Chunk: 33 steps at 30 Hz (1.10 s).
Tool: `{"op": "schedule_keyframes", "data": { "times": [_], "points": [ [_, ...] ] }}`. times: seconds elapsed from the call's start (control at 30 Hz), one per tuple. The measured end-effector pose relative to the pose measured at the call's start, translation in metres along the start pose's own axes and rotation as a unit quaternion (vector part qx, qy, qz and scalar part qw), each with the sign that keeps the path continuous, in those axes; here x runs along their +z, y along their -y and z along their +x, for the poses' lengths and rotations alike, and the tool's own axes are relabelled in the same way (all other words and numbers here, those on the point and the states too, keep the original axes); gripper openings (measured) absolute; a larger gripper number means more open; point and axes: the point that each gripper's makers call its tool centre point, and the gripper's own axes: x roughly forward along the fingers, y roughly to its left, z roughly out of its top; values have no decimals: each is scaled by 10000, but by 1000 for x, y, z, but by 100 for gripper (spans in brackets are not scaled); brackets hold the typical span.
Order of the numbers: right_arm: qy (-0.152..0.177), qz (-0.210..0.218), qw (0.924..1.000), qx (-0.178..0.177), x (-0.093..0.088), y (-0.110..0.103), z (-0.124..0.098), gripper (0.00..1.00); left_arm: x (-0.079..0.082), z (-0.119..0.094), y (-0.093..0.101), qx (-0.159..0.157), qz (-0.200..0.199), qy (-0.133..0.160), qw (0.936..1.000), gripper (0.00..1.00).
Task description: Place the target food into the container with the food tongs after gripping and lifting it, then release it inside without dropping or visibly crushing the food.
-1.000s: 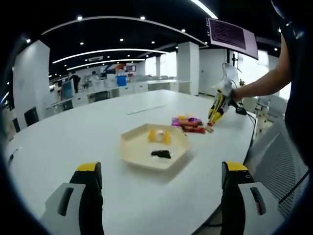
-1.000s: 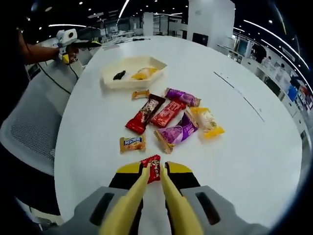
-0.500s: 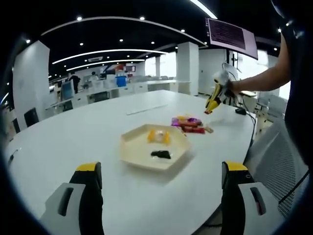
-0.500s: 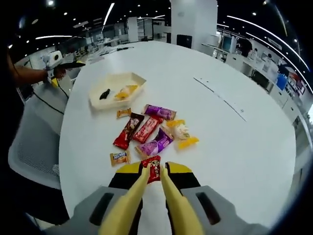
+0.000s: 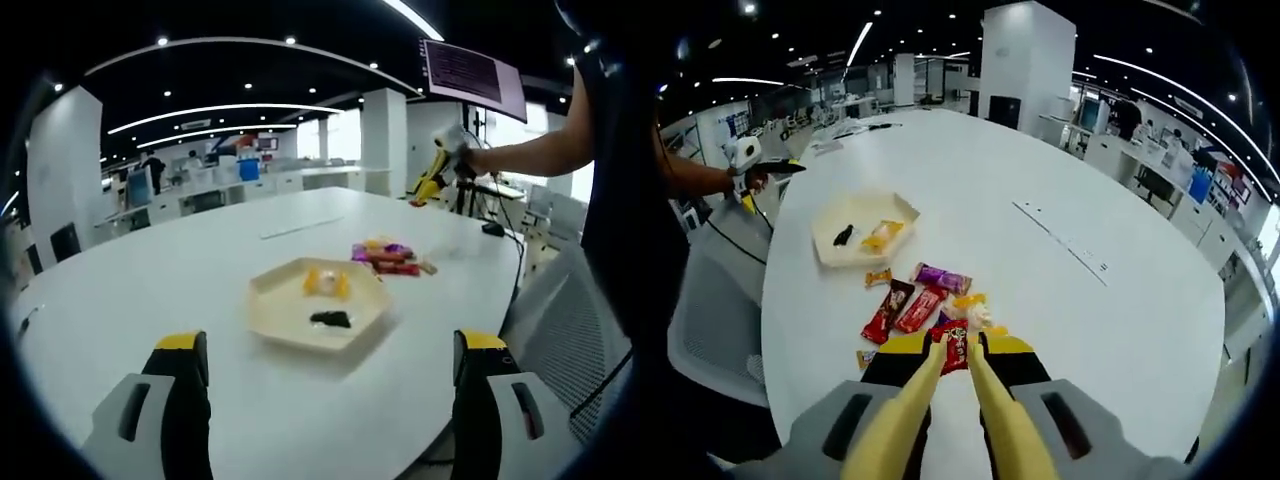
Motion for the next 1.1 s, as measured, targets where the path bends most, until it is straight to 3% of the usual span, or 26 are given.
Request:
{"op": "schedule_keyframes", "data": {
  "times": [0.53,0.8,1.1],
  "points": [
    [-78,28,10000,-44,11,-1,9,18,-1,0,3,-40,128,-38,9999,99],
    [-15,-8,10000,40,29,-12,25,18,10,-2,-1,49,-54,237,9997,99],
    [21,-223,9994,251,56,-35,52,18,5,0,1,22,61,135,9999,99]
  ]
}}
